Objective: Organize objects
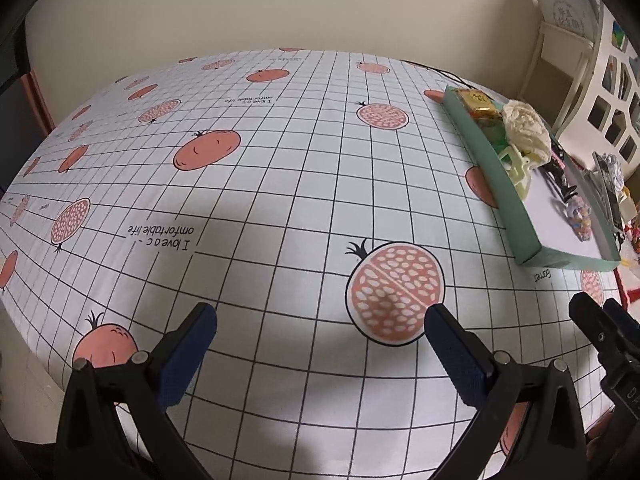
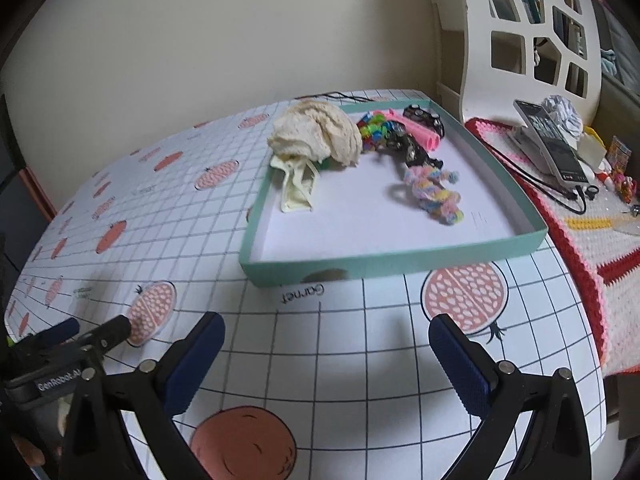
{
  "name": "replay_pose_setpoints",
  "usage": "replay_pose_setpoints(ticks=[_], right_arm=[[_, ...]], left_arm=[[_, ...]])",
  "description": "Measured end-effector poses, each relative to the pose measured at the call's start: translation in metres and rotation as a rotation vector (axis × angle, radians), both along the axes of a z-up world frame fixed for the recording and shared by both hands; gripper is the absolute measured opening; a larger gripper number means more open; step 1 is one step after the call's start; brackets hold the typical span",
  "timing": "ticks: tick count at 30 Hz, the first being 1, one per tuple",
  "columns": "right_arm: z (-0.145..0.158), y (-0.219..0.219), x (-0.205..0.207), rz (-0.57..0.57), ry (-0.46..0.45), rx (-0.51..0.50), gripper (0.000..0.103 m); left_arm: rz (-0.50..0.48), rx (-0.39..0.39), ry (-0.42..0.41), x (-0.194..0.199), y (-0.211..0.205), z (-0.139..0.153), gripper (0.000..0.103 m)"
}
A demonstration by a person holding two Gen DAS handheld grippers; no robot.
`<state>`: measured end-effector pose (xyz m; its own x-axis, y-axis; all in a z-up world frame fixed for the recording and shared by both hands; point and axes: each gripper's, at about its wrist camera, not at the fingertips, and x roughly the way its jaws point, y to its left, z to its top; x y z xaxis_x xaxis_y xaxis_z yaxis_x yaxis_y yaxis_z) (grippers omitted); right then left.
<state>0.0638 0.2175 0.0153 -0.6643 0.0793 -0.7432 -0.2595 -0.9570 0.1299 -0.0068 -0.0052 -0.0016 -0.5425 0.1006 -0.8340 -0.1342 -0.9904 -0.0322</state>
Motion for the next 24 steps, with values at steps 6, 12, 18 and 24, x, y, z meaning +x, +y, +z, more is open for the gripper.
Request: replay_pose_setpoints(ticks=[6,12,18,24], right_arm=[[-0.01,0.003,-0.002,-0.024,-0.046,0.023,0.103],[-0.018,0.005,-0.004,-0.047,-0.092,0.047,0.103],[-0.02,0.007,-0.006,-0.058,-0.11,0.068,0.103],[-0.022,0.001,-0.007,-0.046,-0.128,0.111,0.103]], left_arm=[[0.004,-0.021,-0.03,-0.003,0.003,-0.009,0.103],[0.003,-0.037,-0.037,-0.004,0.006,-0.014,0.103],[0.006,-0.037,-0.028,-0.004,0.007,-0.014,0.103],[0.001,-0.037,-0.02,-0.003,0.008,-0.015,0.103]])
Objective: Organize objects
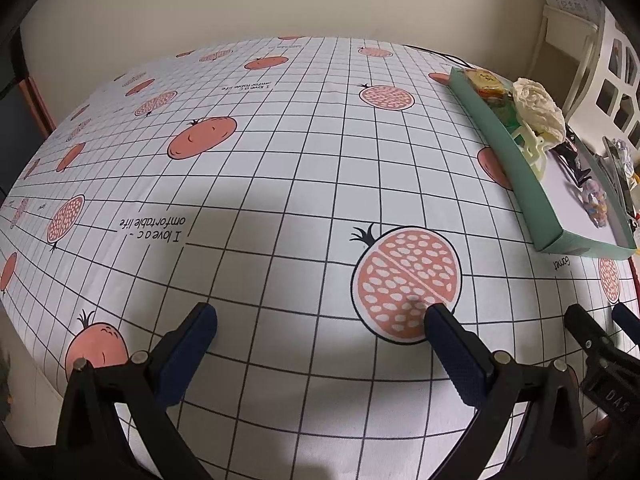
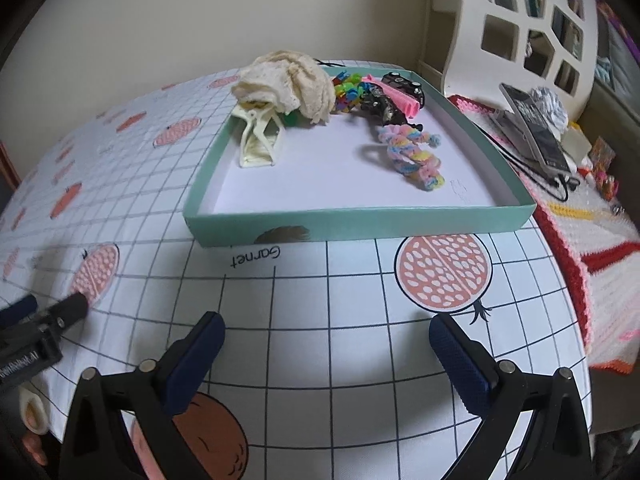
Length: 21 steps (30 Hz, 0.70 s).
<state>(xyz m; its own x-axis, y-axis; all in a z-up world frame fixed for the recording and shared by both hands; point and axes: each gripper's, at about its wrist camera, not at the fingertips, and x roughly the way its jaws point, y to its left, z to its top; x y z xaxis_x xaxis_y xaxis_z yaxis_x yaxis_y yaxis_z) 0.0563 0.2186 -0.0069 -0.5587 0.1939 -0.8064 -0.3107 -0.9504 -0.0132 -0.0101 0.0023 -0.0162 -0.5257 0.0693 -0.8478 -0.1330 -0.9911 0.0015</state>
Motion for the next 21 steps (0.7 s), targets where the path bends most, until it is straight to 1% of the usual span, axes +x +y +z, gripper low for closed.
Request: replay_pose_setpoints(ticks=[21], right_arm=[[0.0003,0.0021,0.0021,-0.006,0.004,0.002,0.103]], left_arm=[[0.016,0.003,0.009,-0.0005,0.001,0.0,0.103]])
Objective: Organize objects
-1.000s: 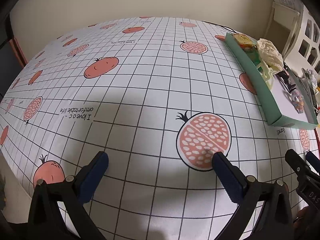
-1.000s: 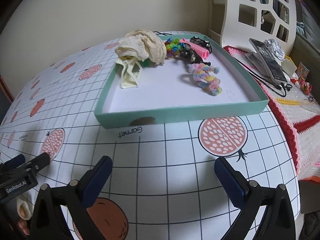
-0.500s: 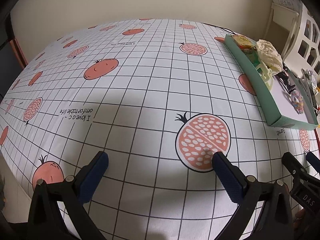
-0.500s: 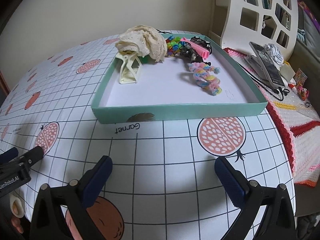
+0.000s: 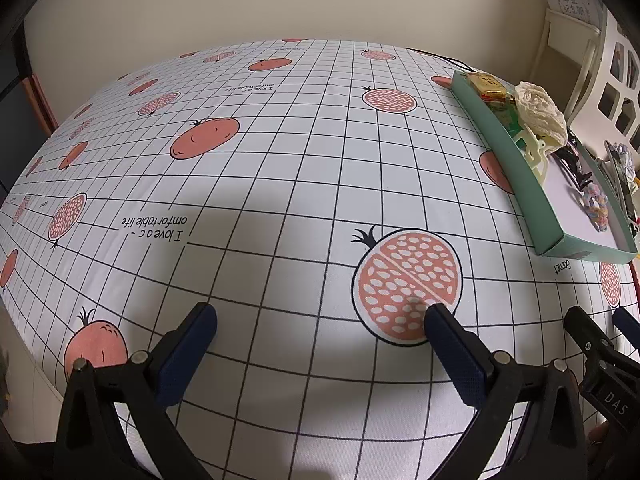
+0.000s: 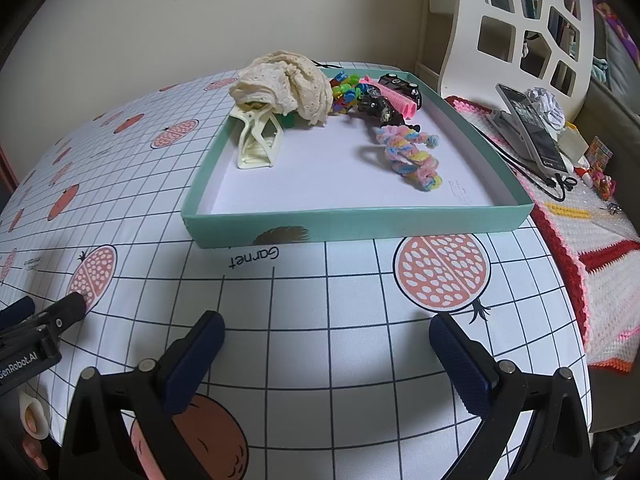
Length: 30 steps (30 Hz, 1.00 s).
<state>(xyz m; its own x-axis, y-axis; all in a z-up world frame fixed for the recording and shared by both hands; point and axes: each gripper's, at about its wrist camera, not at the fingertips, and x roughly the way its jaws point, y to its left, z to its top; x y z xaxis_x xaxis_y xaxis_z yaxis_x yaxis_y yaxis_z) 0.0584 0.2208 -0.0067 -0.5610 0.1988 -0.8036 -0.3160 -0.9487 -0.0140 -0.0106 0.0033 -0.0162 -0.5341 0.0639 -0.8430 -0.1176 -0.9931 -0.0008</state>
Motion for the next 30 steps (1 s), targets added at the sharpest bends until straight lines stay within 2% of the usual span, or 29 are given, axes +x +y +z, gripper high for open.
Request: replay_pose_setpoints(ticks=[30], right_arm=[[-0.0019,0.0017,-0.001,0.004,0.0,0.0,0.103]], left_arm=[[0.001,0.0,0.0,0.0014,0.0016,0.0007,0.103]])
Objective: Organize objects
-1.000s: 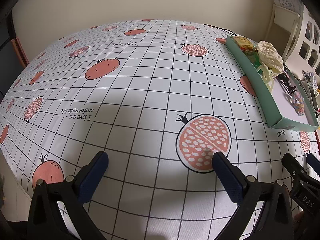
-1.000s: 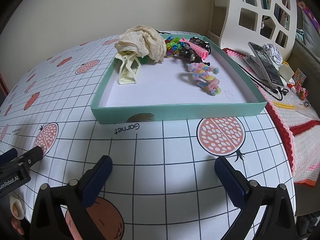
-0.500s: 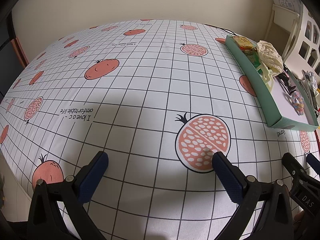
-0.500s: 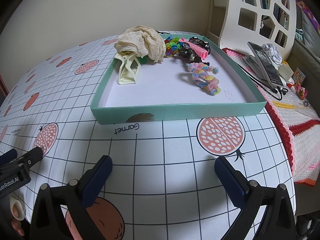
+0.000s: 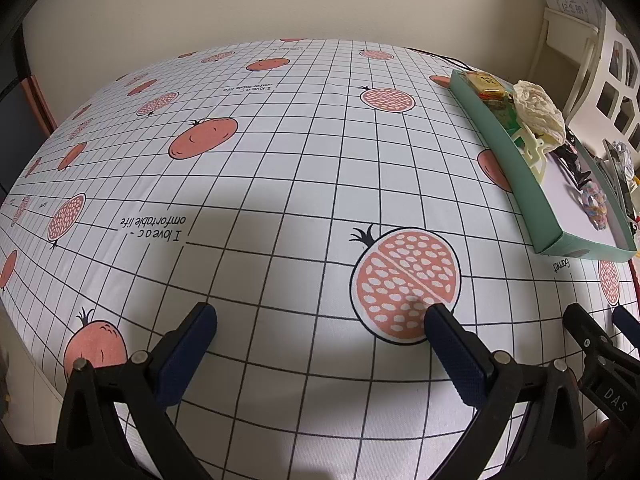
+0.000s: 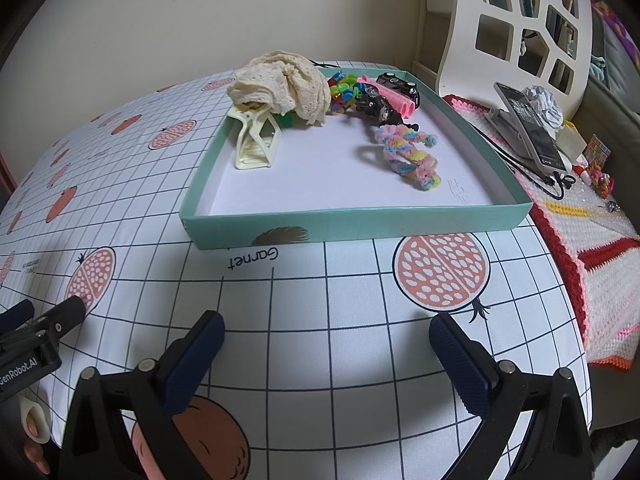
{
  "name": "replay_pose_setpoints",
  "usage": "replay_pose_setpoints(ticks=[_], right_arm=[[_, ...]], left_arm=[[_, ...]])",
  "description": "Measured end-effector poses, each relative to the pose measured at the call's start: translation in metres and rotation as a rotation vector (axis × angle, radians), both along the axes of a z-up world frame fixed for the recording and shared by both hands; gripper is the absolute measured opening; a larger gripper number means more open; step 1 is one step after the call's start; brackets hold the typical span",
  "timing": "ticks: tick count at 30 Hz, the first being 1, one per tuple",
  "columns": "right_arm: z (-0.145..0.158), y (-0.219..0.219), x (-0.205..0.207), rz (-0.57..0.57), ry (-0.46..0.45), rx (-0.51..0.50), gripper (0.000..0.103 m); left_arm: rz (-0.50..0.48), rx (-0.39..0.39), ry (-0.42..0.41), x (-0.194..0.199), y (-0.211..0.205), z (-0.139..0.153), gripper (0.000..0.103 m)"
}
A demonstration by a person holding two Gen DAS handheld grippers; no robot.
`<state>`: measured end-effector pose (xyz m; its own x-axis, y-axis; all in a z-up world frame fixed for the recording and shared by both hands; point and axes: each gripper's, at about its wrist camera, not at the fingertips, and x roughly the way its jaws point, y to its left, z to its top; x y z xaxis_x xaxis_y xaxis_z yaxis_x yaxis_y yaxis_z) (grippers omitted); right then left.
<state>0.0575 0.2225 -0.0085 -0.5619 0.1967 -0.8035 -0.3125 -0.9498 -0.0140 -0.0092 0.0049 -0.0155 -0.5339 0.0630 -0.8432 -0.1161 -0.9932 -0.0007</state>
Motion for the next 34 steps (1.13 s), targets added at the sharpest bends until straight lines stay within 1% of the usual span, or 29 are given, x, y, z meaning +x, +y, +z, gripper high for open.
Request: replay_pose_setpoints(ticks=[34], right_arm=[[-0.0006,0.0009,-0.0026,0.002,-0.001,0.0,0.103]], left_arm=[[0.003,0.0,0.007,-0.0037,0.0016,0.0007,0.103]])
